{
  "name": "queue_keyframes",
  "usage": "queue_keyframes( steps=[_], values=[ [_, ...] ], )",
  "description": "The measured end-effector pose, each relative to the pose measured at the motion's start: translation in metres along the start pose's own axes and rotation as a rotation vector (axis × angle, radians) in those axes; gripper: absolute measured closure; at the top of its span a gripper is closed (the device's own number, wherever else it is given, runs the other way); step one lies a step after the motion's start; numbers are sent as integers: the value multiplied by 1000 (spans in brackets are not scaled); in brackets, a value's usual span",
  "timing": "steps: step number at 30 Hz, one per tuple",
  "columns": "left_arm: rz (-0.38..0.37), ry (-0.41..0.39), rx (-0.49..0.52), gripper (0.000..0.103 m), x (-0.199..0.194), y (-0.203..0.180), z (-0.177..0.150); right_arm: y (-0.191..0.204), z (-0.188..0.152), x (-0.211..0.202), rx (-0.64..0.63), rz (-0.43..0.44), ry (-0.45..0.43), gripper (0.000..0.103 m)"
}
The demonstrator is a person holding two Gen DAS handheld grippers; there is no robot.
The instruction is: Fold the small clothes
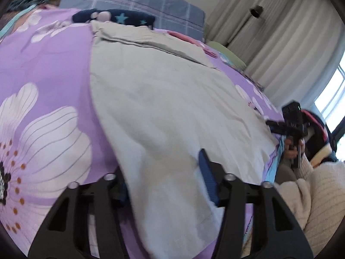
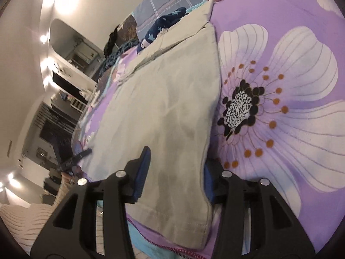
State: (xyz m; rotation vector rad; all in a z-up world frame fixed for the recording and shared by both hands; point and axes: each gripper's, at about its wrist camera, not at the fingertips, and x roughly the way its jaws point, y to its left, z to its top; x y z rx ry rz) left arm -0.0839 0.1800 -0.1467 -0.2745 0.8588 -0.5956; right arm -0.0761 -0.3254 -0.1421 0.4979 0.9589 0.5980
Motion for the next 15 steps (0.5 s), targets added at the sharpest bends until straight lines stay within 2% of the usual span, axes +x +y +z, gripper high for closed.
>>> queue_keyframes(
  steps=[2,4,5,6,7,9,12,15],
  values=[
    [-14,10,-33,72,-8,3,-6,3,-7,-5,-18,-2,12,57],
    [-11,22,-47,89,-13,6,-12,4,-18,-12,-42,7,10,57],
    [-5,20,-60,93,-13,7,-11,3,-19,-12,-33,15,3,61],
    [-4,18,-74,102,-12,7,-9,1,-17,-10,-18,16,0,85],
    [13,6,-78,102,-12,3,-4,-2,-11,-7,17,21,3,100],
    [30,-58,-38,102,-21,-15,7,-5,-1,-8,81,55,-12,100],
    [-24,-265,51,102,-68,-59,35,11,19,-39,64,146,-156,100],
    [-13,-393,116,102,-102,-87,53,36,38,-84,13,205,-302,100]
  ],
)
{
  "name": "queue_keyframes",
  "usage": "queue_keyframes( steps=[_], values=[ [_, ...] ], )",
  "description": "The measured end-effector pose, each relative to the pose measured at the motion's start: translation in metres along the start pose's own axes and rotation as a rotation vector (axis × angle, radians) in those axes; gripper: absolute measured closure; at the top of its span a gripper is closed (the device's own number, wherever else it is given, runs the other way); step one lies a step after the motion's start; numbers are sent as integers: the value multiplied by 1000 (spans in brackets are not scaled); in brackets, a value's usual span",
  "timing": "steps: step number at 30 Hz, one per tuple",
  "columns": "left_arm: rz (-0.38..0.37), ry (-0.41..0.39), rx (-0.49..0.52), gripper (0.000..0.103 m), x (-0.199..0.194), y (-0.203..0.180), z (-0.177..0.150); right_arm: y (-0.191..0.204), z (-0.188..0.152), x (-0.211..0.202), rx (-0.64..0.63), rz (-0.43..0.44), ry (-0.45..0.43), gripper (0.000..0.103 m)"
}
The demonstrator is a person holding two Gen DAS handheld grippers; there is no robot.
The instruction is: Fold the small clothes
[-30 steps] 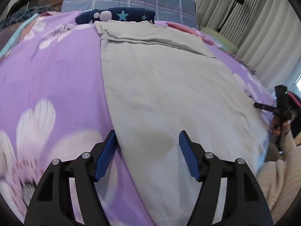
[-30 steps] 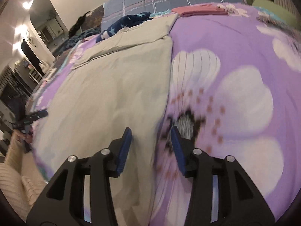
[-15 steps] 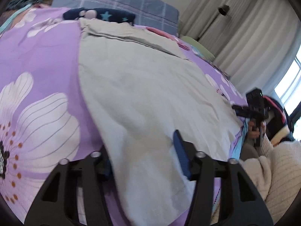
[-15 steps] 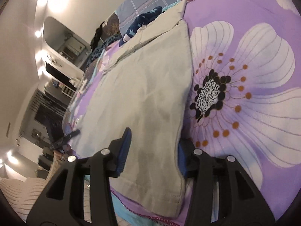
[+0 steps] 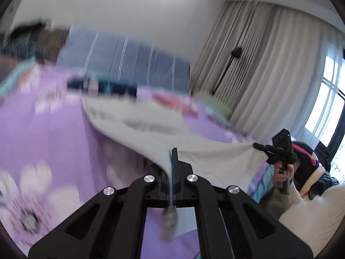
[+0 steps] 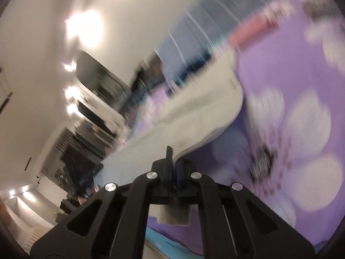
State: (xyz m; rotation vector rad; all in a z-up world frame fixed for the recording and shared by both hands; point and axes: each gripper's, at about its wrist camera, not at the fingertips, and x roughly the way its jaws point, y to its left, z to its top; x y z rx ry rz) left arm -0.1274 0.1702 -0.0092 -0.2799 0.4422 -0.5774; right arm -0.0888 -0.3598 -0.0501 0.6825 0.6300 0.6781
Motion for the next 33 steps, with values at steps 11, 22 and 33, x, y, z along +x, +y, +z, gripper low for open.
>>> queue_keyframes(
  steps=[11,22,33],
  values=[
    [-32,-236,49,101,-80,-57,2,89,-11,-118,-292,-39,-291,98],
    [11,-118,-157,102,16,5,3,-7,41,-7,7,-79,-126,99],
    [149,-81,-175,102,114,78,70,-57,147,113,22,-218,-66,99]
  ],
)
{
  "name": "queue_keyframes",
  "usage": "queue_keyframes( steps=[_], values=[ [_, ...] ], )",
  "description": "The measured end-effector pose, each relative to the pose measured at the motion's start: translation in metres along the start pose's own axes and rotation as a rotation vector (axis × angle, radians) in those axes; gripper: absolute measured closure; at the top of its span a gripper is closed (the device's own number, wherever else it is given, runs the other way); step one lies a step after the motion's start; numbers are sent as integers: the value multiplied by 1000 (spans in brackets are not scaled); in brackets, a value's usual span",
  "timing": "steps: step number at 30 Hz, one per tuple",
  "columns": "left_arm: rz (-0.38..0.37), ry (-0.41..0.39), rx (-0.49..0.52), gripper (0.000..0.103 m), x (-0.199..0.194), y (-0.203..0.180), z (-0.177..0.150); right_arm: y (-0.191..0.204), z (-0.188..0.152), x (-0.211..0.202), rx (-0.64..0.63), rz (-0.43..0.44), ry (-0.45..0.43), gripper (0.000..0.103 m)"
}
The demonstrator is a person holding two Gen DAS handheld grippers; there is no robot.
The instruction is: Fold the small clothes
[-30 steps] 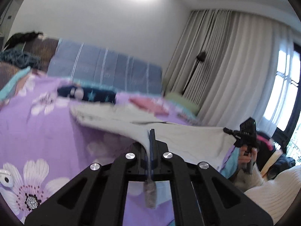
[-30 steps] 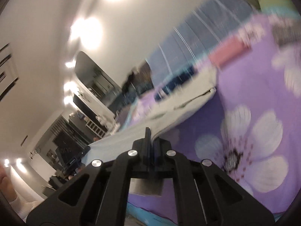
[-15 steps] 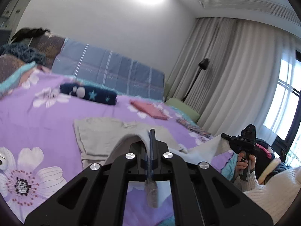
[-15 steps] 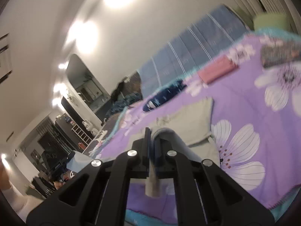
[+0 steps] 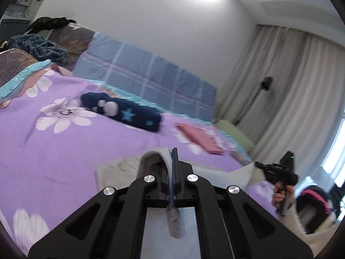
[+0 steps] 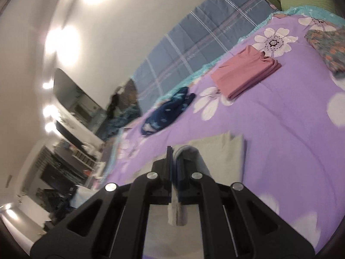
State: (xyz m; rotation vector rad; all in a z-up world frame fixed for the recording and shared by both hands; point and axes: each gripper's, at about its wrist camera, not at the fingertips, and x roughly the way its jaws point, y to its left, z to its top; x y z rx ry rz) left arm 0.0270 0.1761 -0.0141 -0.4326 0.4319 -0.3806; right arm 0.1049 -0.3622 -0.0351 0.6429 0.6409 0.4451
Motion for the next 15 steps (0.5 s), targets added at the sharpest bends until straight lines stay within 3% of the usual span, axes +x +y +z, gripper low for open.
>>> queue_keyframes(
  steps=[4,7,10,13,15],
  values=[
    [140,156,-85,101,76,57,-19,-35,2,71,35,-158,142,96],
    [215,269,-152,101,110,89,-47,-54,-10,93,68,-198,198,96],
    [155,232,-215,98,99,99,-47,-62,-16,88,85,-162,201,95],
    [147,215,-188,84,81,91,-41,-61,-16,78,66,-145,206,83],
    [165,232,-146,81,72,82,-43,-54,-18,69,29,-148,206,79]
  ],
)
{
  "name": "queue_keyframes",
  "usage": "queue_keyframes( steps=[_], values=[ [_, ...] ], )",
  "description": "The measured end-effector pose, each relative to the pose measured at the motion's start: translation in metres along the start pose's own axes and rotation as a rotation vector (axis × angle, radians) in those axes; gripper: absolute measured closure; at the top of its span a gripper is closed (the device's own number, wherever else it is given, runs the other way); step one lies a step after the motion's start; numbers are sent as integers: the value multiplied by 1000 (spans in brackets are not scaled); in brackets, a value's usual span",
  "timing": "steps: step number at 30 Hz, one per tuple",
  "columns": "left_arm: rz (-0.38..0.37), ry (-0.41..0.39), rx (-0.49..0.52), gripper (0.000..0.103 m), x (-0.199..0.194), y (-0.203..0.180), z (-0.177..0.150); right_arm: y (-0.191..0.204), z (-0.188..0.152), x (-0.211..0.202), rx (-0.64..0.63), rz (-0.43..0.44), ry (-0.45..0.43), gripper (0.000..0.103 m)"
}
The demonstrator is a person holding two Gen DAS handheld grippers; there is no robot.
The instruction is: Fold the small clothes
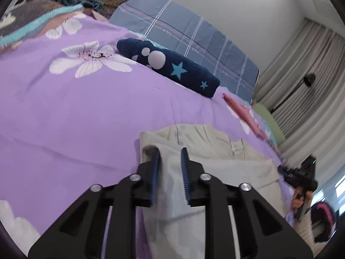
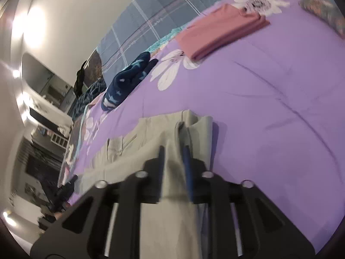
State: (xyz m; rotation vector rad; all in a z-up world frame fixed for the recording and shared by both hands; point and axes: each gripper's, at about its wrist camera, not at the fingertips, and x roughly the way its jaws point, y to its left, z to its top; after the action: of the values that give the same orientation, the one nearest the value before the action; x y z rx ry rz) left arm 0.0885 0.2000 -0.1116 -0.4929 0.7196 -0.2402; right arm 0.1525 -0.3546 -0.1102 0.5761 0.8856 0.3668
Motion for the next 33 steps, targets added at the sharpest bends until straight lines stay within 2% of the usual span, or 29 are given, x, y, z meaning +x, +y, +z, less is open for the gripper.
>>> queue_keyframes(
  steps=[5,7,10,15,17,18,20,22,24,27,30,33],
  values=[
    [7,74,6,81,4,2,-15,16,-11,-5,-109,-21,41,80],
    [9,78,12,92,7,3,-17,18,-11,-2,-135,-29,57,81],
    [5,70,-1,94,10,4,-15,18,-7,5,-116,-35,60,81],
    [24,85,23,94,13,0,-14,18,-4,1,-131,-61,22,64],
    [28,87,32,94,14,-3,-13,17,-3,3,-135,-92,17,64],
    [24,83,34,94,14,-4,-12,16,-3,4,-131,-84,22,64],
    [21,73,26,95,12,-6,-10,15,-3,8,-130,-63,43,76],
    [22,61,24,96,9,-8,-7,16,-3,9,-150,-81,47,86],
    [19,54,22,97,6,-8,-4,20,-3,7,-177,-90,40,92],
    [12,38,20,98,1,-12,1,26,-2,-2,-201,-98,18,93],
    [-42,3,-26,98,-6,-12,10,32,2,-12,-203,-65,-6,93],
    [-47,-19,-31,98,-5,-16,25,37,15,-16,-189,-47,-24,94]
  ],
)
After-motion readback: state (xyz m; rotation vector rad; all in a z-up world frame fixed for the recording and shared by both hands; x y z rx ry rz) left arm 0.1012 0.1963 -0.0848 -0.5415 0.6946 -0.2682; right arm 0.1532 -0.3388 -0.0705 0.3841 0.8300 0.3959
